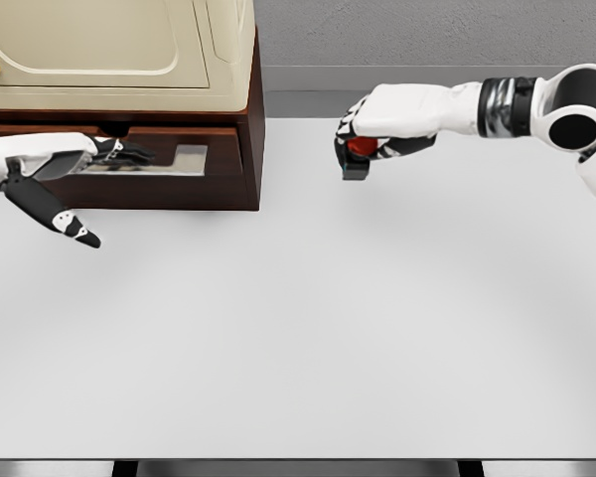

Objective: Open the cabinet drawer with left arm, and place a switch into the drawer with right arm

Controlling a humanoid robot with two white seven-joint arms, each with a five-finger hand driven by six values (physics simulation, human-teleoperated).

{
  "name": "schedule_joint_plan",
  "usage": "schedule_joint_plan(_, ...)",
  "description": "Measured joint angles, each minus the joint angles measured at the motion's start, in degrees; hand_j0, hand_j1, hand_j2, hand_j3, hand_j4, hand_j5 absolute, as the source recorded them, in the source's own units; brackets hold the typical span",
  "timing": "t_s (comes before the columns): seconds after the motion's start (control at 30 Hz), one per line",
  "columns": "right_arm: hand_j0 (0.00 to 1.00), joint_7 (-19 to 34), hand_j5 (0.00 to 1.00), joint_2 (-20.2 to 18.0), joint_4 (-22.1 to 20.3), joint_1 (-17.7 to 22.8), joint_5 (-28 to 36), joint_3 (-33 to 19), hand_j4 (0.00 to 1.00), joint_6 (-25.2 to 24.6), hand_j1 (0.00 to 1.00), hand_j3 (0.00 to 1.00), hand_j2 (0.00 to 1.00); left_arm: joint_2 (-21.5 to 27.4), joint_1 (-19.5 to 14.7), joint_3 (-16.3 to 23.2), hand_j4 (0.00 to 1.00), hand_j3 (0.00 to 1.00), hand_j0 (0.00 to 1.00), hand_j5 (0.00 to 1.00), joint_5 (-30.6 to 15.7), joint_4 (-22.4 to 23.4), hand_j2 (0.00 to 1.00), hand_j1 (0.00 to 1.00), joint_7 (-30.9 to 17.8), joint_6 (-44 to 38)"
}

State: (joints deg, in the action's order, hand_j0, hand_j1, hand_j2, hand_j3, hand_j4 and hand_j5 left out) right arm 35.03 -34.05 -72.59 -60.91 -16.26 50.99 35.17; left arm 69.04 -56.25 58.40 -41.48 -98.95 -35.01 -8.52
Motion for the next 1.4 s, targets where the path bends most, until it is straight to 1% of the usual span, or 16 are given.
schedule_joint_plan(0.27,0.50,0.0,0.50,1.5,-0.1,-1.2,0.3,0.4,0.50,0.0,0.50,0.50,0.50,2.9,0.4,0.1,1.00,1.00,1.00,1.00,-4.4,-1.3,1.00,1.00,0.0,0.0)
schedule_joint_plan(0.5,0.50,0.0,0.50,3.0,-0.1,-2.7,1.7,1.3,0.50,0.0,0.50,0.50,0.50,3.5,0.4,0.3,1.00,1.00,1.00,1.00,-7.0,-1.8,1.00,1.00,0.0,-1.1)
schedule_joint_plan(0.67,0.50,0.0,0.50,4.1,0.1,-3.3,2.3,1.6,0.50,0.0,0.50,0.50,0.50,3.8,0.4,0.5,1.00,1.00,1.00,1.00,-7.7,-1.8,1.00,1.00,0.0,-1.3)
schedule_joint_plan(0.83,0.50,0.0,0.50,5.2,0.4,-4.4,2.5,2.0,0.50,0.0,0.50,0.50,0.50,4.2,0.6,0.4,1.00,1.00,1.00,1.00,-9.8,-2.0,1.00,1.00,0.0,-2.2)
schedule_joint_plan(1.1,0.50,0.0,0.50,6.2,-0.1,-5.9,3.0,2.7,0.50,0.0,0.50,0.50,0.50,4.7,0.6,-0.4,1.00,1.00,1.00,1.00,-15.8,-2.3,1.00,1.00,0.1,-7.1)
schedule_joint_plan(1.4,0.50,0.0,0.50,6.1,-2.7,-6.8,4.3,3.4,0.50,0.0,0.50,0.50,0.50,5.0,0.6,-1.6,1.00,1.00,1.00,1.00,-23.8,-2.4,1.00,1.00,0.2,-13.6)
